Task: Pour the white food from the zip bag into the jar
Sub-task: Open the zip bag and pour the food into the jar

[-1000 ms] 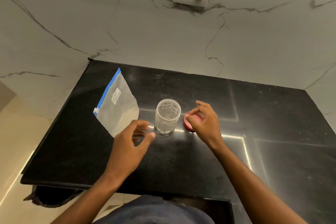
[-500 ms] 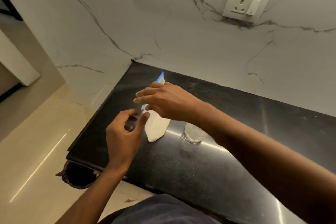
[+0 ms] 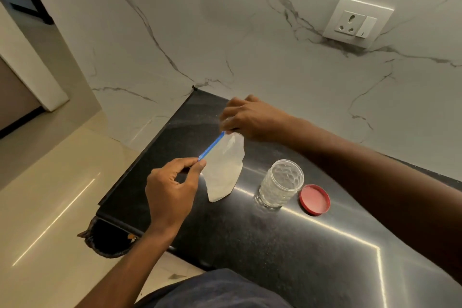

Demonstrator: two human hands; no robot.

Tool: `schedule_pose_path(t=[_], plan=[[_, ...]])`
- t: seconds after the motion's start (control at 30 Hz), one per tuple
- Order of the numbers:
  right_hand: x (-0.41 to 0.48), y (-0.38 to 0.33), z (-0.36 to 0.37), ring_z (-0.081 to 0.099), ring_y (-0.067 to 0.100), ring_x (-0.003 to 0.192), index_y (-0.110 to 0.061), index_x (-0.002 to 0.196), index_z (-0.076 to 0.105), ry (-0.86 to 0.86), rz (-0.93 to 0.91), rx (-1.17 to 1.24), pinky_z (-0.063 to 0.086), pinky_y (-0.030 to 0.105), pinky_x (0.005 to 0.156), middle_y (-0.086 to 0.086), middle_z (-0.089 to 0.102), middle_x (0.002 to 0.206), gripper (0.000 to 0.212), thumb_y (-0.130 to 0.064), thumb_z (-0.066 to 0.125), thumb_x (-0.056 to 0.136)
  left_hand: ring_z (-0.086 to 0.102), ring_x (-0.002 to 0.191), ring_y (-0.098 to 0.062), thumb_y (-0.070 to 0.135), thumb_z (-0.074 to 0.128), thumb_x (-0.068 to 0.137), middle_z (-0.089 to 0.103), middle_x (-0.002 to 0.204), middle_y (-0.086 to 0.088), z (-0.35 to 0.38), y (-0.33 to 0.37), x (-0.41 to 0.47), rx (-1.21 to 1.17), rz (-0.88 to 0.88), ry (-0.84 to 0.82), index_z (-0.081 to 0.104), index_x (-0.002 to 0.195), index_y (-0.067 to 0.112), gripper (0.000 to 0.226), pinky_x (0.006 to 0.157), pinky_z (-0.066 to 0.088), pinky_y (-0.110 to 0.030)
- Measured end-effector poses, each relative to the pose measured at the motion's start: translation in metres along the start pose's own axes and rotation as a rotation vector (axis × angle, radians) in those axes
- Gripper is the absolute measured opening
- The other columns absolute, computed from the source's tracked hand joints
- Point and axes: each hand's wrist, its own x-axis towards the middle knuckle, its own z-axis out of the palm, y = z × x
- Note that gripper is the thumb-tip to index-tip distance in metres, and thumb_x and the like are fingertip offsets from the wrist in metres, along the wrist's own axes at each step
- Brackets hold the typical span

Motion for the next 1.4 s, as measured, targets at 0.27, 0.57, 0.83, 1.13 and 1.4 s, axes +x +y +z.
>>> schedule_pose_path(t=[0.27,0.57,0.83,1.13,1.4], plan=[[-0.011,0.047,0.009,0.05,0.02,0.131,-0.031,0.132,0.07,-0.058,0.229,0.024,0.049,0.039,0.092,-0.004,0.058,0.147,0.031,-0.038,0.06,0.104,0.074,0.09,-0.004,0.037,0.079,0.085,0.079,0.099,0.006,-0.003,0.002,0.0,-0.025,-0.078,-0.049,0.08,0.105,0.018,0.028,0.078,0.064,-0.029],[-0.02,-0.059,0.036,0.074,0.016,0.057,-0.008,0.097,0.077,0.368,0.869,1.308,0.062,0.028,0.056,0.009,0.077,0.083,0.03,-0.038,0.073,0.096,0.072,0.085,0.008,0.05,0.068,0.097,0.077,0.088,0.028,-0.004,0.013,0.077,-0.177,-0.362,-0.468,0.079,0.09,0.041,0.016,0.064,0.055,-0.011],[-0.003,-0.084,0.055,0.079,0.023,0.067,-0.011,0.103,0.073,0.437,1.049,1.791,0.061,0.028,0.058,0.008,0.08,0.084,0.023,-0.032,0.076,0.093,0.08,0.078,-0.011,0.028,0.074,0.097,0.082,0.08,0.006,0.021,0.012,0.099,-0.206,-0.474,-0.607,0.084,0.089,0.021,0.014,0.059,0.06,-0.017],[-0.006,-0.088,0.058,0.079,0.023,0.072,-0.008,0.106,0.076,0.455,1.024,1.877,0.063,0.033,0.064,0.011,0.08,0.091,0.019,-0.023,0.074,0.095,0.078,0.074,-0.002,0.023,0.072,0.098,0.079,0.073,0.017,0.015,0.018,0.092,-0.22,-0.404,-0.599,0.08,0.084,0.028,0.016,0.056,0.057,-0.011],[-0.008,-0.084,0.056,0.08,0.025,0.072,-0.005,0.104,0.076,0.45,1.027,1.791,0.064,0.035,0.063,0.007,0.081,0.082,0.022,-0.026,0.072,0.096,0.078,0.077,-0.002,0.023,0.073,0.097,0.08,0.074,0.017,0.016,0.019,0.09,-0.259,-0.379,-0.621,0.079,0.083,0.034,0.018,0.057,0.056,-0.01]])
